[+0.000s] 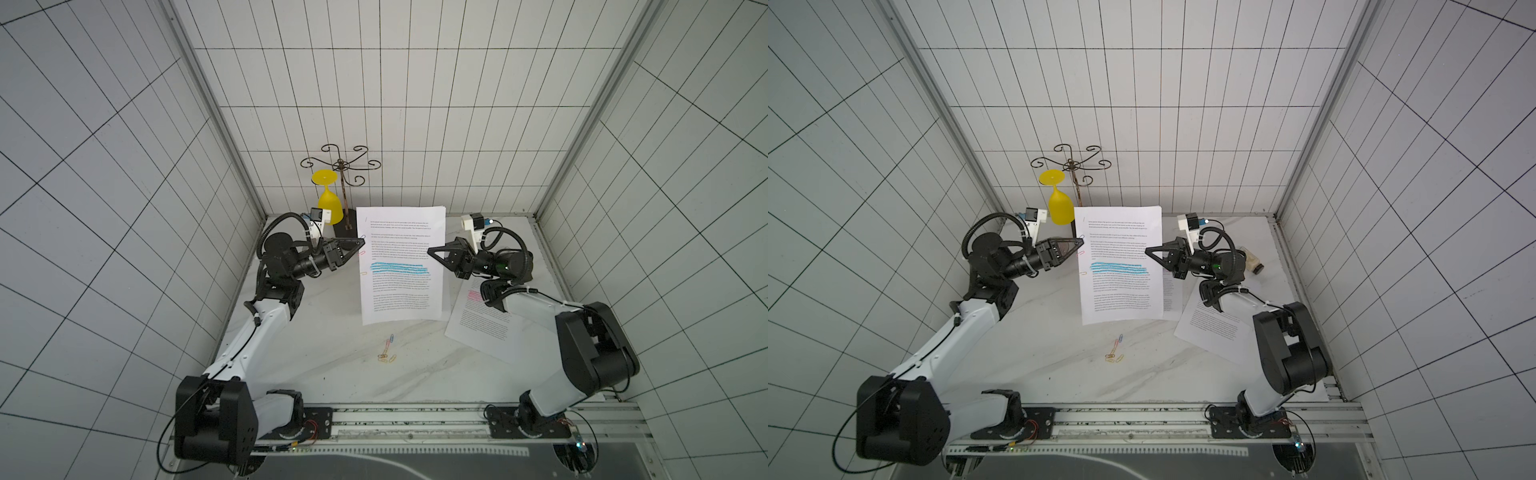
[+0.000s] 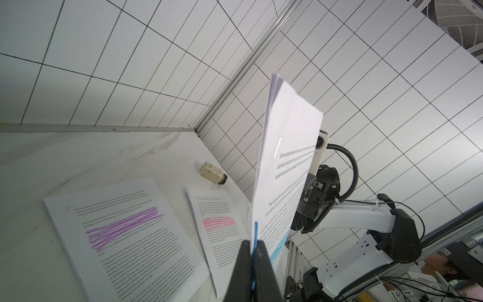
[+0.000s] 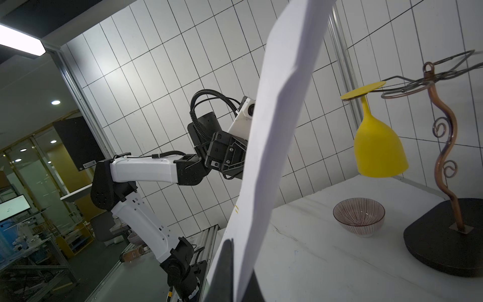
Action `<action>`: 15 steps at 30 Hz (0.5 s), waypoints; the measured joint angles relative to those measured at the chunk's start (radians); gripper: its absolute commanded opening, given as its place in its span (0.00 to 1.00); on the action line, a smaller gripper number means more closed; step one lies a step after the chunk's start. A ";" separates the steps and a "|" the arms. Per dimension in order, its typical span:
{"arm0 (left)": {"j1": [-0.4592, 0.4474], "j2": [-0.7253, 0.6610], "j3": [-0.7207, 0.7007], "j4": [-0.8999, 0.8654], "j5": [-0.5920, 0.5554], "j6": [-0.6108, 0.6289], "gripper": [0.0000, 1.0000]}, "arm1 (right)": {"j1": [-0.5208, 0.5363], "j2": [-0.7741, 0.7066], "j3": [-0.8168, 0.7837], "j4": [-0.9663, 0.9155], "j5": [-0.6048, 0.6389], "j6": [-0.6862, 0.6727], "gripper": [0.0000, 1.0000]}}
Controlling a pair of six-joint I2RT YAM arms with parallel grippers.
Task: Unclip the paperclips from the documents
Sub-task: Remove the paper clip from the document.
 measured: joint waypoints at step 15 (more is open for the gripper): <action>0.017 -0.013 -0.023 -0.215 -0.098 0.127 0.00 | -0.109 -0.024 -0.043 0.032 0.052 0.015 0.00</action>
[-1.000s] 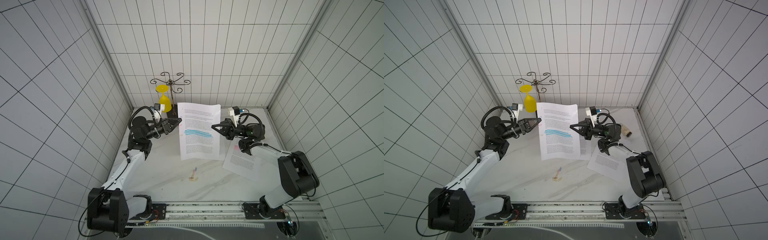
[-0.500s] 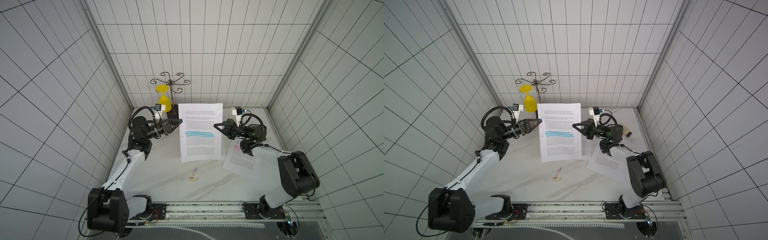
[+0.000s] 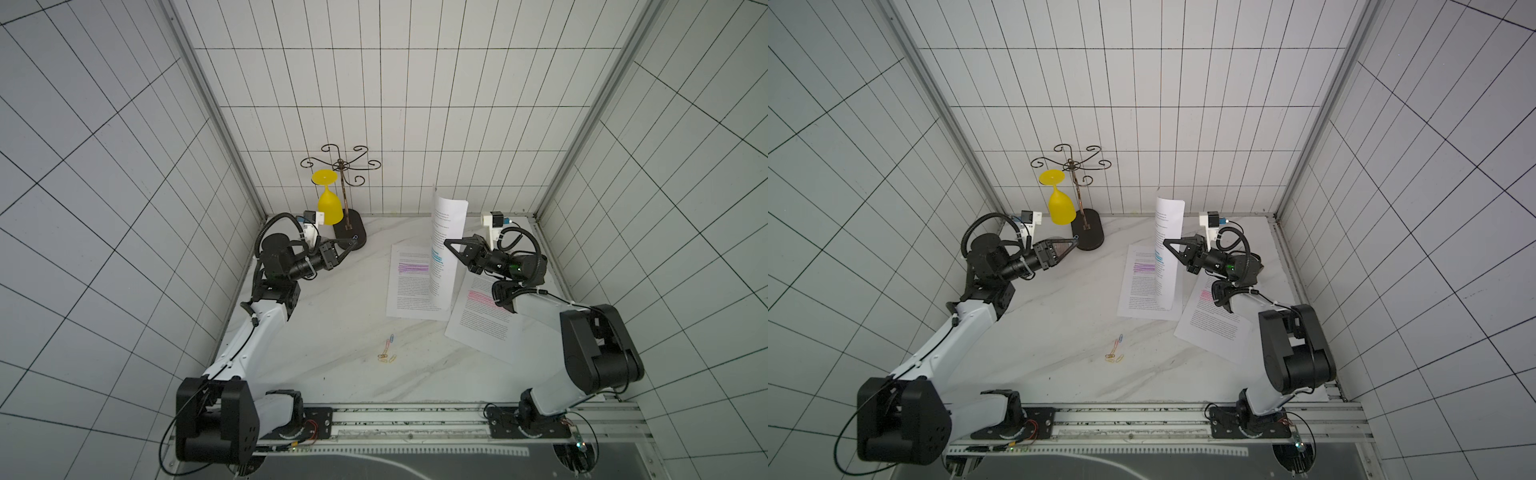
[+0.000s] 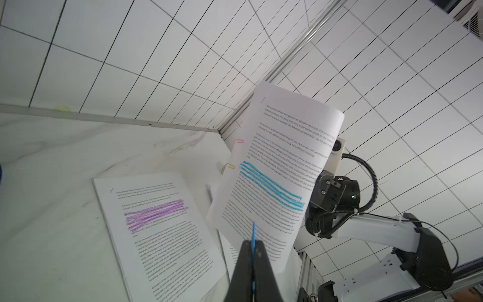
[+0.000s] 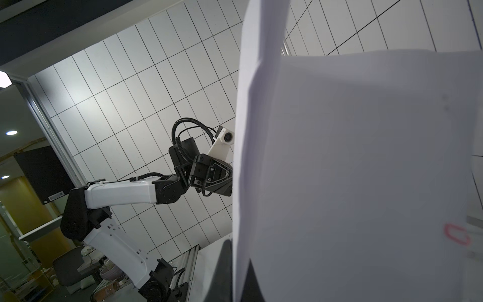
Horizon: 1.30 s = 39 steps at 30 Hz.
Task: Unclip the paperclips from the documents
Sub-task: Remove the paper clip from the document, then place the paper clip at the center of the board.
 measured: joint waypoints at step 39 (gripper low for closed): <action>-0.654 0.221 -0.196 -0.467 -0.502 0.187 0.47 | -0.015 -0.203 0.000 -0.761 0.048 -0.527 0.00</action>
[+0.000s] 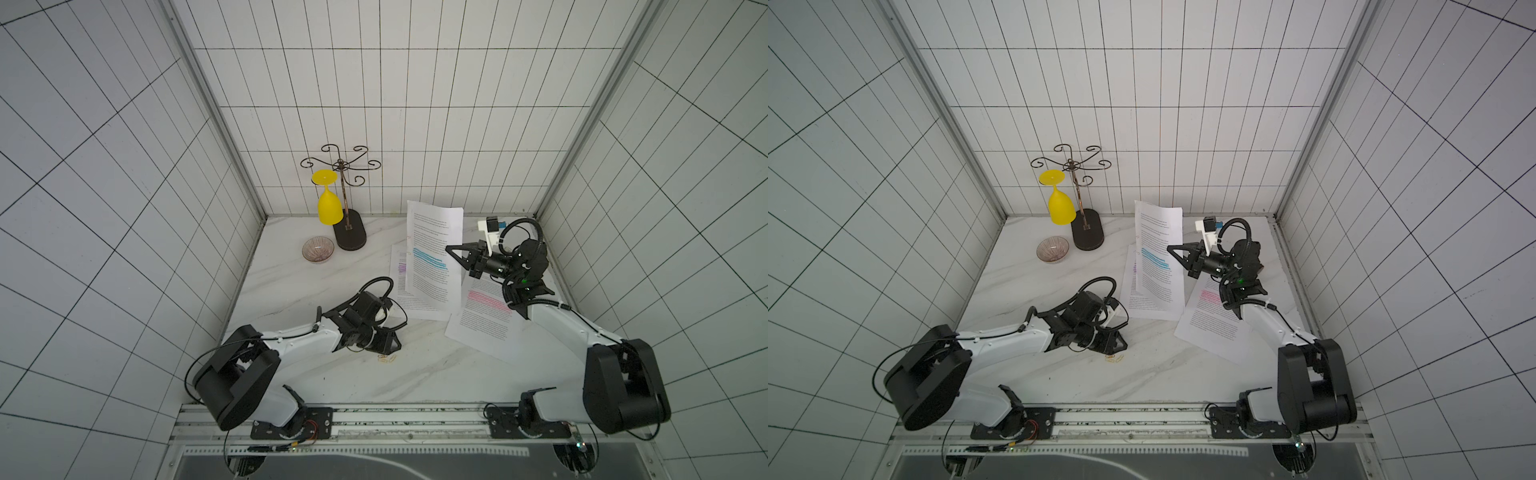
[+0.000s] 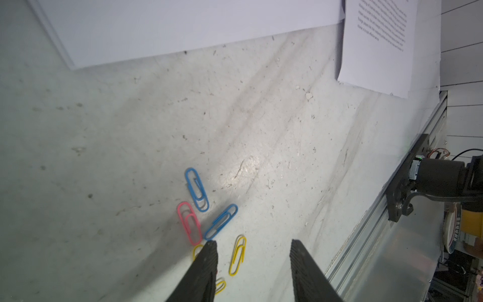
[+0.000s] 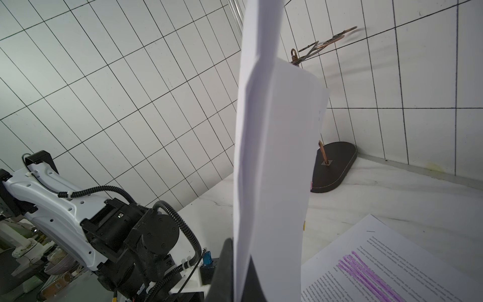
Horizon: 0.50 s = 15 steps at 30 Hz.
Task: Unclip the paperclips from the documents
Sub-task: Place the paper clip at the center of the board.
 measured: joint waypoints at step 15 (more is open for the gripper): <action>0.324 -0.306 0.119 0.151 0.026 0.109 0.75 | 0.001 -0.002 0.000 0.121 -0.080 0.084 0.00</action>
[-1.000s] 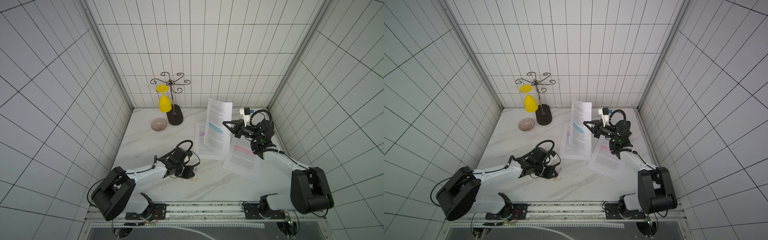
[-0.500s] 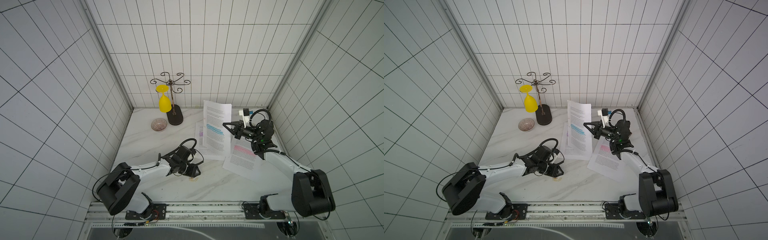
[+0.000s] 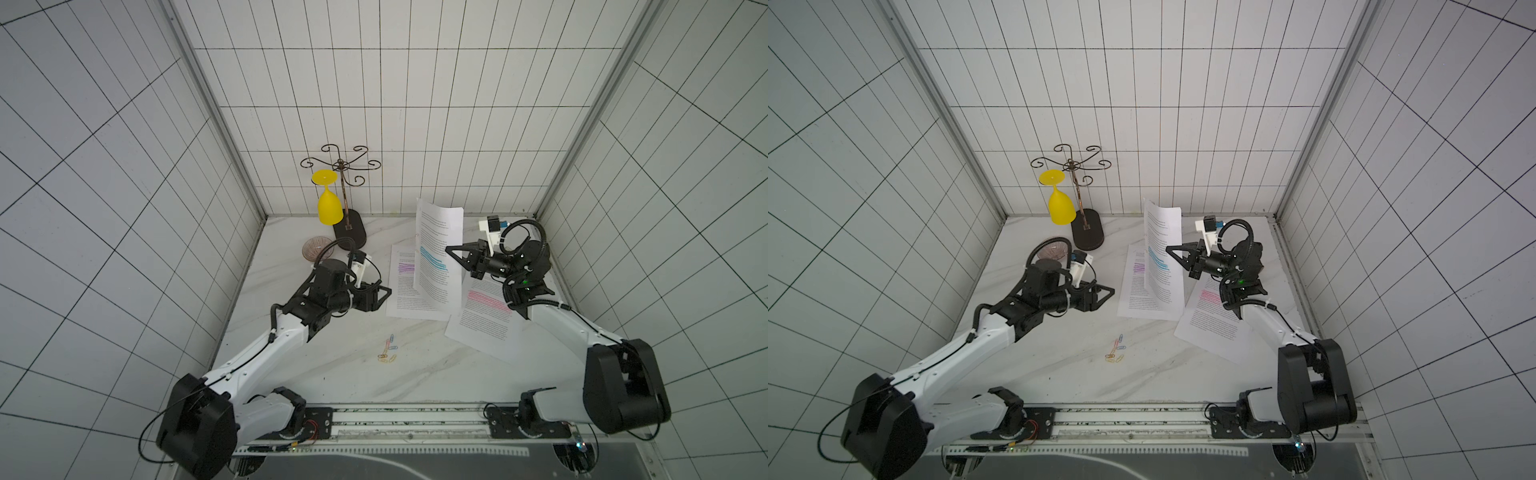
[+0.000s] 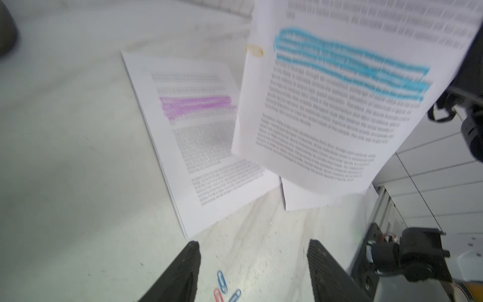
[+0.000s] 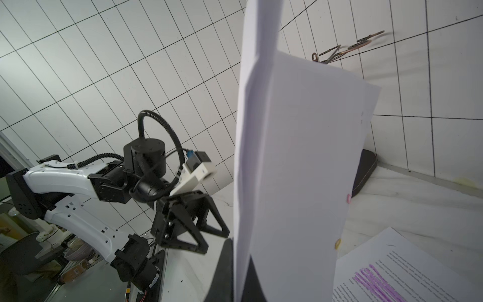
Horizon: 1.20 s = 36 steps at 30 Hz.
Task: Unclip the paperclips from the documents
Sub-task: Place the paper clip at the center of the board, then remove the paper clip from the document.
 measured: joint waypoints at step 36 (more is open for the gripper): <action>0.111 0.196 0.106 0.438 0.604 -0.103 0.21 | 0.130 -0.059 0.000 0.124 -0.160 0.085 0.00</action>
